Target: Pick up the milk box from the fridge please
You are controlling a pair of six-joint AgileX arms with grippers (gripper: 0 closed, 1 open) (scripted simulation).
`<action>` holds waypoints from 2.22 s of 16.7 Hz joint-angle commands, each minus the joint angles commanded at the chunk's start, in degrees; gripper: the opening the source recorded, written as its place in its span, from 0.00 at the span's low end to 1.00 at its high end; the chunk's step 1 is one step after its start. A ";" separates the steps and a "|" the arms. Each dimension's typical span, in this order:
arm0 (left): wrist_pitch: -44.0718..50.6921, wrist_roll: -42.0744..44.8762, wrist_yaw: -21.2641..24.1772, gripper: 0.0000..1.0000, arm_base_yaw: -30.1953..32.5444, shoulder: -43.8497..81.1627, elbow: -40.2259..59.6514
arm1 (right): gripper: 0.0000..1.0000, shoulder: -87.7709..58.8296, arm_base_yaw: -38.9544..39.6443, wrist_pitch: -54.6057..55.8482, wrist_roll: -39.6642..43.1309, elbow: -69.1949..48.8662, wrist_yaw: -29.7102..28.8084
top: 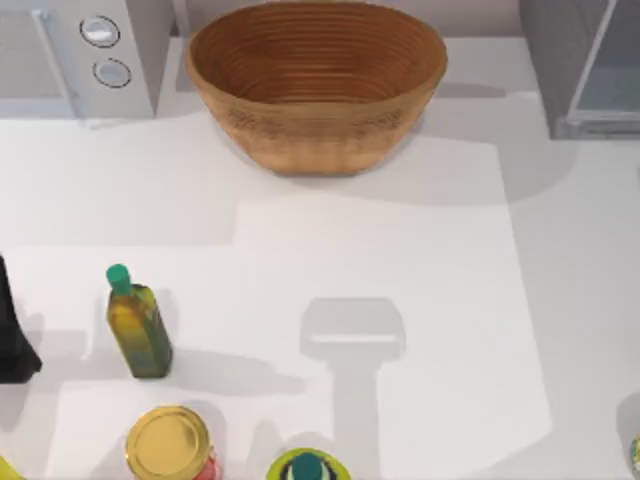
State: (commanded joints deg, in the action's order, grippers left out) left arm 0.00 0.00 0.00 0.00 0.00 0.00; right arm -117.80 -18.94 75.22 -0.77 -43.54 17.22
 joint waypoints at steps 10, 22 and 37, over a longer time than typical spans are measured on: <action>0.00 0.00 0.00 1.00 0.00 0.00 0.00 | 1.00 -3.40 3.51 -5.84 0.12 -8.42 -3.79; 0.00 0.00 0.00 1.00 0.00 0.00 0.00 | 1.00 -11.09 5.49 -13.43 0.21 -23.73 -5.83; 0.00 0.00 0.00 1.00 0.00 0.00 0.00 | 0.00 -11.09 5.49 -13.43 0.21 -23.73 -5.83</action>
State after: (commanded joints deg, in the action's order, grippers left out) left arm 0.00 0.00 0.00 0.00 0.00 0.00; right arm -128.89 -13.45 61.79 -0.57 -67.27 11.39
